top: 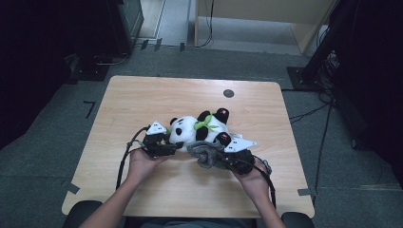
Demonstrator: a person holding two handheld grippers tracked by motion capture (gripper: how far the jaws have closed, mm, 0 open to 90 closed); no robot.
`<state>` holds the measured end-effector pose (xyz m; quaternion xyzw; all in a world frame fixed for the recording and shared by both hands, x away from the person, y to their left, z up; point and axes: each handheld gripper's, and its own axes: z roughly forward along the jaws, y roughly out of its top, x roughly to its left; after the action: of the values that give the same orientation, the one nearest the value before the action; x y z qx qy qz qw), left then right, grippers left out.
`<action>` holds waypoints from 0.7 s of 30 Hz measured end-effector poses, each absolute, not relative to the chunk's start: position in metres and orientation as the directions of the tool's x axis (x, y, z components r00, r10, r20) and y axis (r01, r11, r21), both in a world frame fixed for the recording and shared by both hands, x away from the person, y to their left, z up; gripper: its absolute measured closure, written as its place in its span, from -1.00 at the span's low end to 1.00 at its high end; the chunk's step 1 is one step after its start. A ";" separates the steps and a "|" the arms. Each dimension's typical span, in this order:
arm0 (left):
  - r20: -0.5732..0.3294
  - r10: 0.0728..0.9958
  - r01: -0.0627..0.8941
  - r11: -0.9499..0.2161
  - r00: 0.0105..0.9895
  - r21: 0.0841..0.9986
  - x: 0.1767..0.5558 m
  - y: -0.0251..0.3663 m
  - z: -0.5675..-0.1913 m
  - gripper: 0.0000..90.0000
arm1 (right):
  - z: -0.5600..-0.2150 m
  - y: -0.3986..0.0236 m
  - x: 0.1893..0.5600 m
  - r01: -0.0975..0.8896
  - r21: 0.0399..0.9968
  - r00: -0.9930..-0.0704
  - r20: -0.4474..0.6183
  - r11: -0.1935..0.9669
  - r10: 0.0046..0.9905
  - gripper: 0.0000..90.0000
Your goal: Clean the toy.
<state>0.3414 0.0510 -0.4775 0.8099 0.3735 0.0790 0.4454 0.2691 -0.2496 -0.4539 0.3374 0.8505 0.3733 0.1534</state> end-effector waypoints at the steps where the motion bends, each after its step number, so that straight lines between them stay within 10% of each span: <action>1: -0.205 0.676 0.535 -0.323 0.708 0.781 0.341 0.051 -0.478 -0.07 | -0.452 -0.250 0.269 0.456 0.742 -0.725 -0.010 0.491 0.689 0.84; 21: -0.211 0.680 0.536 -0.310 0.702 0.786 0.341 0.051 -0.478 -0.08 | -0.414 -0.253 0.270 0.398 0.836 -0.702 0.012 0.379 0.712 0.84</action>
<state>0.3411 0.0510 -0.4779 0.8052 0.3775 0.0803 0.4502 0.2697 -0.2534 -0.4137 0.3423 0.8108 0.4399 0.1785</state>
